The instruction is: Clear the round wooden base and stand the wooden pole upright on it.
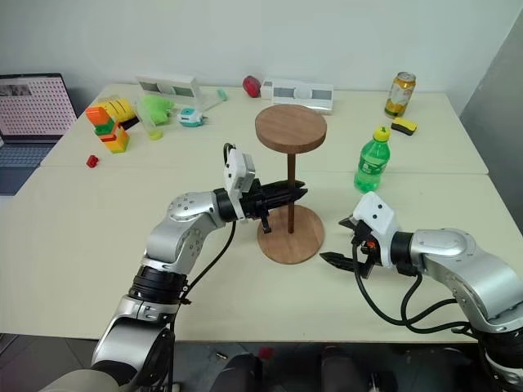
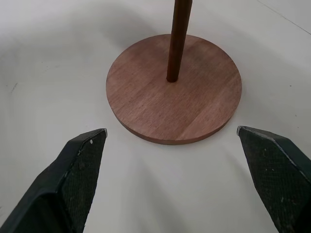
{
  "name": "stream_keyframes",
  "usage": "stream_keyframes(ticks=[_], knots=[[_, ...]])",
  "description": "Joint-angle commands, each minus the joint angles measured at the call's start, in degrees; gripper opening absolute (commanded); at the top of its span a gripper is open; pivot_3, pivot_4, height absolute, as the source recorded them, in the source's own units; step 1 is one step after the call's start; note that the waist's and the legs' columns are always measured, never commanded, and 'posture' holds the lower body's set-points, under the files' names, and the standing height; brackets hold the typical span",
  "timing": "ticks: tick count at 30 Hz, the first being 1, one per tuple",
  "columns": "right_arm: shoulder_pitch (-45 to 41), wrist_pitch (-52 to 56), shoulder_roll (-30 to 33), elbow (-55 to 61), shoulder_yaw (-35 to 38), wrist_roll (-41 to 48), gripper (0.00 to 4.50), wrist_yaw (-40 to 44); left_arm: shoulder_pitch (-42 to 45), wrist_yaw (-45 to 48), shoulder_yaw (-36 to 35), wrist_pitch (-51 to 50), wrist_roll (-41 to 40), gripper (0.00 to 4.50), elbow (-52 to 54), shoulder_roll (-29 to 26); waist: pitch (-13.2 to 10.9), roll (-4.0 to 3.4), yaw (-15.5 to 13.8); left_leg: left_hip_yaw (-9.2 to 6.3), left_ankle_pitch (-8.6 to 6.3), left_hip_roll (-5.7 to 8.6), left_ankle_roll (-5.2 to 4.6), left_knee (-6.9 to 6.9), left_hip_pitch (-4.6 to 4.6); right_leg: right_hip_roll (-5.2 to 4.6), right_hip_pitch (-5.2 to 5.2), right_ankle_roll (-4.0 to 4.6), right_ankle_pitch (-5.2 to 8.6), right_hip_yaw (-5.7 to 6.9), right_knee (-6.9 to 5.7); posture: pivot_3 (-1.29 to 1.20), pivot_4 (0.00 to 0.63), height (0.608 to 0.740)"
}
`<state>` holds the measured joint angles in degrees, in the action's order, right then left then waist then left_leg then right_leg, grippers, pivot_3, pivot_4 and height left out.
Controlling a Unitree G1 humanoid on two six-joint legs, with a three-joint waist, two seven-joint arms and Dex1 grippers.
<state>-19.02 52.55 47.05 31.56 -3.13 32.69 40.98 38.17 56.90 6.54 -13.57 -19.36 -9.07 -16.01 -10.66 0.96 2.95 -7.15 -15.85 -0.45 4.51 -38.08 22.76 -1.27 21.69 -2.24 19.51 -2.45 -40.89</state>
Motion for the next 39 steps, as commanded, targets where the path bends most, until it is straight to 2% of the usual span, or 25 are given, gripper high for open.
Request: stream_keyframes(ticks=[1,18,30,32,35,39], knots=[[-0.6,-0.3,0.1,1.8,0.8,-0.1,4.50,-0.2,-0.3,-0.6,-0.1,-0.2,0.3,0.27,-1.5,0.0,0.0,0.00,0.0,0.00,0.00,0.00,0.00,0.00,-0.01,0.00,-0.02,0.00,0.00,0.00,0.00,0.00,0.150,0.740],[-0.6,0.0,-0.5,2.5,0.6,0.2,4.50,-0.8,-5.1,-1.2,0.9,-2.8,1.3,0.27,-3.1,-2.3,0.1,0.01,0.1,-0.04,-0.12,-0.02,-0.21,0.07,-0.59,0.02,-0.55,-0.01,0.00,0.00,0.04,0.00,0.150,0.740],[-1.2,-0.2,-1.0,2.0,0.2,-0.1,4.50,-0.9,-3.9,-1.3,1.7,-4.0,1.8,0.27,-5.2,-3.1,0.3,0.00,0.2,-0.01,-0.13,-0.05,-0.23,0.14,-0.94,0.06,-0.86,-0.01,0.01,-0.04,0.08,0.00,0.150,0.740],[-1.3,-0.3,-1.3,2.0,0.1,-0.2,4.50,-1.1,-3.8,0.5,1.9,-5.9,0.7,0.97,-4.3,-3.9,0.3,-0.01,0.2,-0.01,-0.13,-0.05,-0.23,0.14,-0.94,0.07,-0.86,-0.01,0.01,-0.04,0.09,0.00,0.150,0.740],[-1.3,-0.2,-1.4,2.0,0.2,-0.1,4.50,-1.1,-3.5,1.6,1.6,-6.5,-0.2,1.53,-3.0,-4.6,0.3,-0.01,0.5,0.02,-0.13,-0.04,-0.23,0.19,-0.89,0.09,-0.75,-0.01,0.01,-0.08,0.08,0.00,0.150,0.740],[-1.4,-0.2,-1.8,2.0,0.3,0.0,4.50,-1.2,-2.7,2.0,0.2,-6.6,-0.7,2.44,-2.1,-5.3,0.2,0.01,0.1,-0.19,-0.11,-0.05,-0.19,0.07,-0.19,0.08,-0.24,0.00,0.01,0.11,0.09,0.00,0.150,0.740]])
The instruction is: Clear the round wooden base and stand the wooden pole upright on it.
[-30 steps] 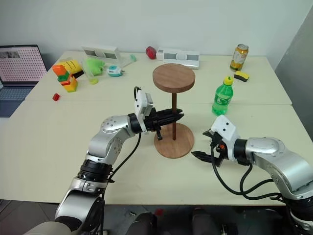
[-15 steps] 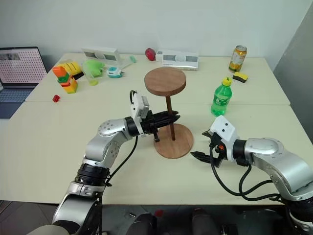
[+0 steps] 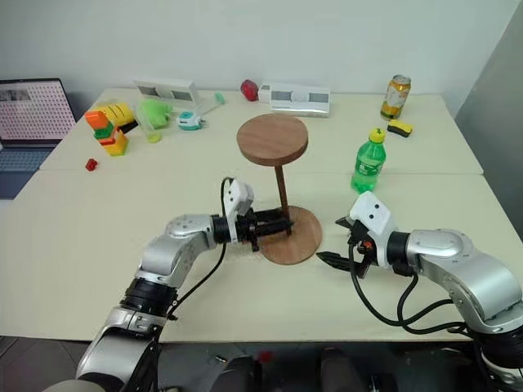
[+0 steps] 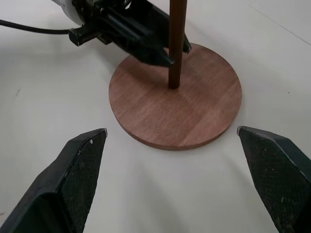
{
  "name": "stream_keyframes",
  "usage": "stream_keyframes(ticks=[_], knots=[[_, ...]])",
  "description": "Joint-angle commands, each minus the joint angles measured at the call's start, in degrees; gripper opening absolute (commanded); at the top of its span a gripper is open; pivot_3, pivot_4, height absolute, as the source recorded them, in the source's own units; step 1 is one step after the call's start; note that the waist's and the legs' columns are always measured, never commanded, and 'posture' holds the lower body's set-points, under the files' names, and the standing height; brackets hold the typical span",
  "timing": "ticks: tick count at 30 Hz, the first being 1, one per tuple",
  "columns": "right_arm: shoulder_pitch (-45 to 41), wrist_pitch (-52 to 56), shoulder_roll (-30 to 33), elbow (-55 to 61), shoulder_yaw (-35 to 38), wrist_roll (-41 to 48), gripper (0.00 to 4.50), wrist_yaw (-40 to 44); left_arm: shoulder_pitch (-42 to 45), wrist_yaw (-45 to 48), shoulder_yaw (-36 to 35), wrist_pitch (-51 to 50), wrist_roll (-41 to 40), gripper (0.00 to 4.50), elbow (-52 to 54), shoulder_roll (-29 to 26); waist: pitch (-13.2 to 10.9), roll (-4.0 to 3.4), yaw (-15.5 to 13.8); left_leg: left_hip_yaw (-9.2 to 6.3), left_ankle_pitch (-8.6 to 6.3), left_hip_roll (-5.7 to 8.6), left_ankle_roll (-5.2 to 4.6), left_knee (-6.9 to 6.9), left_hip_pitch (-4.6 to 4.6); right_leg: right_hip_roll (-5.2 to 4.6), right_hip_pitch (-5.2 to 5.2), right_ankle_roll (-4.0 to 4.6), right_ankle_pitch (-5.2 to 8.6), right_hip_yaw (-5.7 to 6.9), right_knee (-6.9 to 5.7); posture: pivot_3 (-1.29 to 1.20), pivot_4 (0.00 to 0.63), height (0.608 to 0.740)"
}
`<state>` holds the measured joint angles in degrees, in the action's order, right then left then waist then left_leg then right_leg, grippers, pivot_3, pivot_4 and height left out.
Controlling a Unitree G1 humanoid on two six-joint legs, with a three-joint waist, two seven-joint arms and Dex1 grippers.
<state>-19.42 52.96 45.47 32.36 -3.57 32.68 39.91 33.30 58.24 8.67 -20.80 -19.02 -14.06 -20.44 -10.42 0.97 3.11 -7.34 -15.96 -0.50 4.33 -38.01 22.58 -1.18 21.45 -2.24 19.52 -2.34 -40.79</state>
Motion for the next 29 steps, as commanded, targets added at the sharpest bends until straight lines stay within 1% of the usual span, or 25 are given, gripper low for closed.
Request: stream_keyframes(ticks=[1,2,3,4,6,8,10,11,13,15,16,18,22,26,29], knots=[[-1.0,-0.5,-0.4,1.3,0.8,0.1,4.50,-0.2,2.5,0.6,-2.4,0.9,-1.0,2.65,3.0,-1.3,0.0,0.00,-0.2,0.00,0.02,0.02,0.04,0.01,0.01,-0.02,-0.01,0.00,0.00,0.00,0.03,0.00,0.150,0.740],[-1.0,-0.4,-0.6,1.4,0.9,0.3,4.50,-0.2,2.7,1.1,-2.6,1.6,-0.7,2.90,3.2,-2.2,0.0,0.00,-0.2,0.00,0.06,0.03,0.11,0.01,0.03,-0.04,-0.01,0.00,0.00,0.01,0.06,0.00,0.150,0.740],[-1.1,-0.3,-0.9,1.4,0.9,0.4,4.50,-0.2,2.9,1.6,-2.8,2.5,-0.2,3.04,3.2,-3.2,0.0,0.00,-0.3,0.00,0.06,0.03,0.11,0.02,0.04,-0.04,-0.01,0.00,0.00,0.01,0.07,0.00,0.150,0.740],[-1.1,-0.2,-1.0,1.4,1.1,0.6,4.50,-0.2,3.2,2.7,-3.4,3.2,-0.1,3.35,3.3,-4.9,0.0,0.00,-0.3,0.00,0.06,0.03,0.11,0.03,0.03,-0.04,-0.01,0.00,0.00,0.01,0.07,0.00,0.150,0.740],[-1.0,-0.3,-1.0,1.4,1.2,0.5,4.50,-0.1,3.4,4.9,-4.1,4.4,0.3,3.71,3.3,-8.2,0.0,-0.01,-0.1,-0.01,0.05,0.02,0.10,0.06,0.00,-0.03,-0.01,0.00,0.00,0.01,0.06,0.00,0.150,0.740],[-0.7,-0.4,-0.9,1.3,1.2,0.4,4.50,0.1,3.4,7.8,-4.7,6.3,0.6,4.18,3.0,-12.2,0.0,-0.02,0.1,0.00,0.05,-0.01,0.08,0.08,-0.03,0.01,0.00,0.00,0.00,0.00,0.04,0.00,0.150,0.740],[-0.4,-0.7,-0.7,1.3,1.3,0.4,4.50,0.4,3.5,9.1,-5.7,7.7,0.9,4.49,2.3,-15.5,0.0,-0.03,0.1,-0.01,0.04,-0.03,0.07,0.10,-0.04,0.02,0.00,0.01,0.01,0.00,0.04,0.00,0.150,0.740],[-0.1,-0.9,-0.6,1.4,1.5,0.4,4.50,0.6,3.1,9.8,-5.8,8.4,1.4,4.49,2.7,-17.2,0.0,-0.02,0.1,-0.02,0.02,-0.02,0.03,0.09,-0.03,0.01,0.00,0.01,0.01,0.02,0.04,0.00,0.150,0.740],[0.5,-2.3,-0.3,1.0,2.1,0.1,4.50,1.3,1.4,13.5,-6.8,8.8,1.6,4.49,4.0,-22.7,0.0,-0.01,0.1,-0.02,-0.01,0.00,-0.02,0.09,-0.02,-0.01,-0.01,0.01,0.01,0.02,0.06,0.00,0.150,0.740],[1.4,-4.6,-0.2,0.6,3.1,0.2,4.50,2.7,-1.2,17.3,-8.3,6.6,-1.2,4.49,7.2,-26.9,-0.1,-0.04,0.3,-0.02,-0.01,-0.03,-0.02,0.11,0.00,0.01,0.02,0.01,0.01,0.01,0.09,0.00,0.150,0.740],[1.9,-6.0,-0.5,0.3,3.7,0.4,4.50,3.6,-2.5,17.8,-8.9,5.6,-2.3,4.49,8.9,-28.0,-0.1,-0.07,0.3,0.02,-0.02,-0.03,-0.03,0.17,-0.02,0.02,0.03,0.01,0.01,-0.02,0.11,0.00,0.150,0.740],[2.6,-8.4,-0.7,-0.5,4.1,0.1,4.50,4.6,-4.9,17.0,-9.8,3.8,-3.4,4.49,11.9,-28.6,-0.1,-0.07,0.2,0.01,-0.02,-0.04,-0.04,0.17,0.00,0.01,0.03,0.01,0.01,0.00,0.14,0.00,0.150,0.740],[2.4,-11.7,-0.9,-2.5,3.0,-1.3,4.50,6.1,-9.7,13.7,-10.8,0.6,-4.7,4.49,17.6,-27.6,-0.1,-0.06,-0.2,-0.02,-0.03,-0.02,-0.04,0.11,0.00,-0.04,-0.04,0.01,0.01,0.03,0.15,0.00,0.150,0.740],[1.8,-12.8,-0.6,-3.3,2.9,-1.6,4.50,7.0,-11.0,11.6,-11.5,-2.2,-5.9,4.49,20.5,-27.2,-0.1,0.00,-0.2,-0.04,-0.03,-0.03,-0.04,0.11,0.00,-0.01,-0.02,0.01,0.01,0.04,0.12,0.00,0.150,0.740],[1.7,-13.2,-0.6,-3.6,2.8,-2.0,4.50,7.7,-11.8,11.8,-12.5,-5.5,-8.5,4.49,22.4,-28.0,-0.1,0.00,-0.1,-0.02,-0.03,-0.04,-0.05,0.13,0.00,0.00,-0.02,0.01,0.01,0.03,0.13,0.00,0.150,0.740]])
